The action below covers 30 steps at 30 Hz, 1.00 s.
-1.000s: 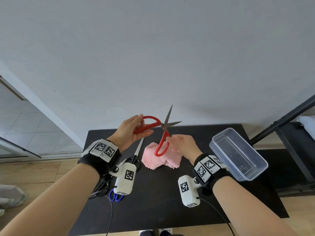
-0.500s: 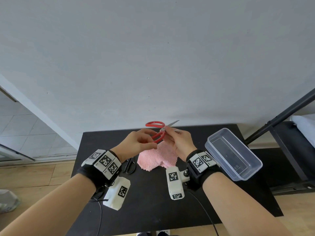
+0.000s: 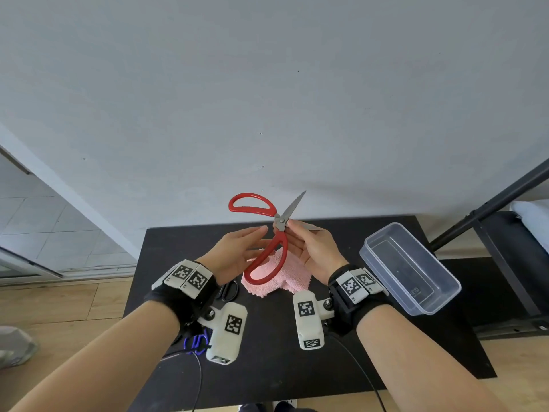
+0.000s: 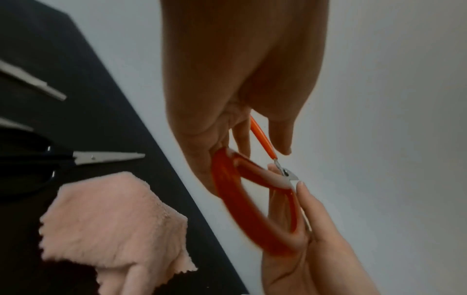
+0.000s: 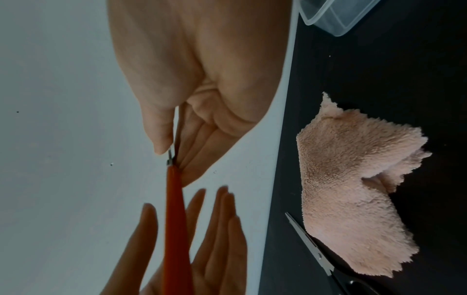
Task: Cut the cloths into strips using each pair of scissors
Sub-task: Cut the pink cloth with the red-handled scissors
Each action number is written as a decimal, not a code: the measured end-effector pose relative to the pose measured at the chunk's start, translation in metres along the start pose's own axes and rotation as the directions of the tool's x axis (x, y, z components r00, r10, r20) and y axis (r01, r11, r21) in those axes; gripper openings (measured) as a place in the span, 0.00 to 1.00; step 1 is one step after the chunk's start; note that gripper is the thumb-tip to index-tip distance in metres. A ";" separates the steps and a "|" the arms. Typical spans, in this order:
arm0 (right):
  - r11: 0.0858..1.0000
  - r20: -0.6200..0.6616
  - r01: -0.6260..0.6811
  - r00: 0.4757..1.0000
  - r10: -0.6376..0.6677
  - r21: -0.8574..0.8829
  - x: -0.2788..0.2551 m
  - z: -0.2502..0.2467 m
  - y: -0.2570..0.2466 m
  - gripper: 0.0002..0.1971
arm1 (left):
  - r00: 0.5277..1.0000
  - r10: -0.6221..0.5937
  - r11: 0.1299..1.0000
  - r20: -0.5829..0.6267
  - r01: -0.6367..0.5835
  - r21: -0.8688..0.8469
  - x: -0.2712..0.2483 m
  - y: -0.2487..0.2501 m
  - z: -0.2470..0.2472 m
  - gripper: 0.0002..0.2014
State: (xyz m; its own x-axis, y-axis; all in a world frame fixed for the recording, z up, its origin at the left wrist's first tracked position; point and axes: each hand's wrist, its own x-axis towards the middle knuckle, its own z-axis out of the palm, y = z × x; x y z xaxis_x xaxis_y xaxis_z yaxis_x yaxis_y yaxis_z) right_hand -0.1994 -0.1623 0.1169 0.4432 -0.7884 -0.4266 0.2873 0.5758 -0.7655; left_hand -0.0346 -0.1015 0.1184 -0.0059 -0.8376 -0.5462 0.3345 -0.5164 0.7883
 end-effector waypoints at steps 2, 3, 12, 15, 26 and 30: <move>1.000 0.021 -0.023 1.000 0.023 0.000 -0.001 0.002 0.001 0.13 | 0.998 -0.011 0.993 0.058 0.017 -0.116 0.002 0.002 0.001 0.17; 0.999 0.033 -0.032 0.999 0.033 -0.006 -0.001 0.002 0.002 0.13 | 0.998 -0.015 0.988 0.066 0.025 -0.155 0.002 0.004 0.001 0.15; 0.997 0.056 -0.079 0.995 0.080 -0.011 0.001 0.008 0.009 0.11 | 0.998 0.030 0.972 -0.053 -0.041 -0.231 0.011 0.002 0.001 0.11; 0.996 0.070 -0.086 0.994 0.088 -0.026 0.003 0.006 0.012 0.08 | 0.995 0.047 0.968 -0.085 -0.066 -0.243 0.013 0.000 -0.004 0.06; 0.836 -0.520 -0.236 0.851 -0.068 -0.496 0.044 -0.069 0.044 0.09 | 0.971 -0.064 0.981 -0.232 0.019 -0.191 0.032 -0.020 -0.045 0.11; 0.754 -0.640 -0.422 0.769 0.003 -0.504 0.059 -0.092 0.058 0.10 | 0.972 -0.087 0.988 -0.220 0.056 -0.147 0.038 -0.028 -0.046 0.12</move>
State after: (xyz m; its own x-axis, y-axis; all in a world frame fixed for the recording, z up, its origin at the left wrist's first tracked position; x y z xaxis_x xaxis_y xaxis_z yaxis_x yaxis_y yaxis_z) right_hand -0.2350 -0.1953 0.0032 -0.2017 -0.7429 -0.6382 -0.3983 0.6575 -0.6395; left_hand -0.0002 -0.1109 0.0627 0.1726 -0.7295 -0.6618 0.4682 -0.5304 0.7067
